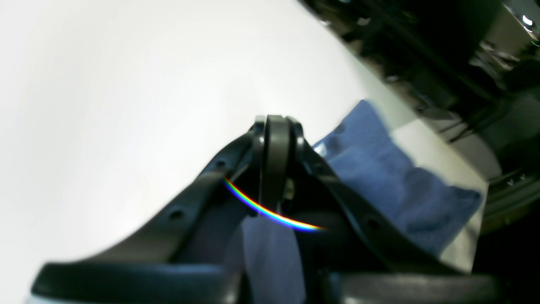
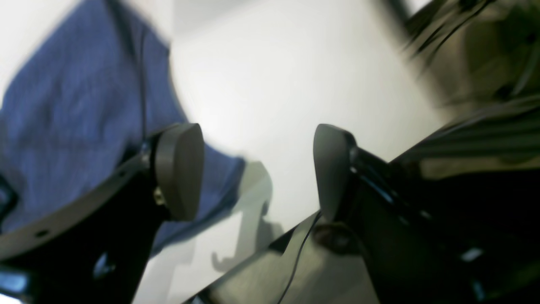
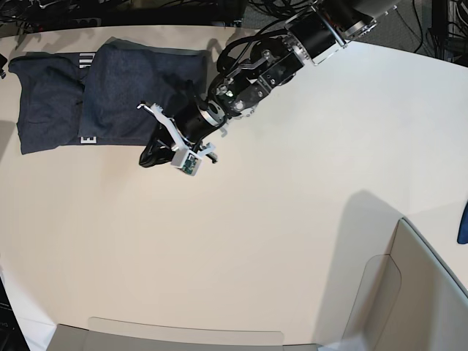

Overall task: Layout the t-shirt on the table in an organized manner, then fold the t-shirt properly
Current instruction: 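Grasp the strip end with the right gripper and lift it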

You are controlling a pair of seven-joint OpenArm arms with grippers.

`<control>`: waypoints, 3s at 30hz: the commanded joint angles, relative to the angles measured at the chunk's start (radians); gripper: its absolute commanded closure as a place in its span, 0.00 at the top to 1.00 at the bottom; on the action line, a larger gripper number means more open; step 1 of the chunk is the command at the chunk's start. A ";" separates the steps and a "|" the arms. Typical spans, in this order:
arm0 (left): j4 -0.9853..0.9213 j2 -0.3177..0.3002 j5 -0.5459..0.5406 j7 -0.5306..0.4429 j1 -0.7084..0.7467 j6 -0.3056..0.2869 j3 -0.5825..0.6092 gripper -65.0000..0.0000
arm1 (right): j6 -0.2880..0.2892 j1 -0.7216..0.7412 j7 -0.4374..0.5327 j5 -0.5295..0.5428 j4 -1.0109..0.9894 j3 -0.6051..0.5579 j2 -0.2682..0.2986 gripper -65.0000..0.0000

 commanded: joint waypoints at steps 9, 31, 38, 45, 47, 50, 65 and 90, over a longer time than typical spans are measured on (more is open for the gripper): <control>0.071 0.011 0.000 0.157 0.062 -0.026 -0.146 0.00 | 0.014 0.008 0.015 0.257 -0.225 -0.146 0.151 0.67; 0.070 -0.015 0.000 0.160 0.085 -0.026 -0.136 0.00 | 0.014 0.008 -0.016 0.490 -0.679 -0.267 0.240 0.67; 0.073 -0.015 0.000 0.160 0.085 -0.026 -0.139 0.00 | 0.014 0.010 -0.016 0.404 -0.677 -0.281 0.213 0.67; 0.073 -0.016 0.000 0.160 0.085 -0.026 -0.138 0.00 | 0.014 0.008 -0.016 0.403 -0.677 -0.357 0.187 0.67; 0.073 -0.016 0.000 0.160 0.085 -0.026 -0.138 0.00 | 0.014 0.008 -0.016 0.403 -0.677 -0.380 0.174 0.67; 0.073 -0.016 0.000 0.160 0.085 -0.026 -0.138 0.00 | 0.014 0.008 -0.016 0.403 -0.677 -0.393 0.170 0.67; 0.378 -0.203 0.000 0.426 0.139 -0.024 -0.147 0.00 | 0.014 -0.013 -0.016 0.400 -0.668 -0.406 0.170 0.00; 0.257 -0.322 0.000 0.594 0.226 -0.026 -0.144 0.00 | 0.014 -0.147 -0.016 0.400 0.187 -0.595 -0.068 0.00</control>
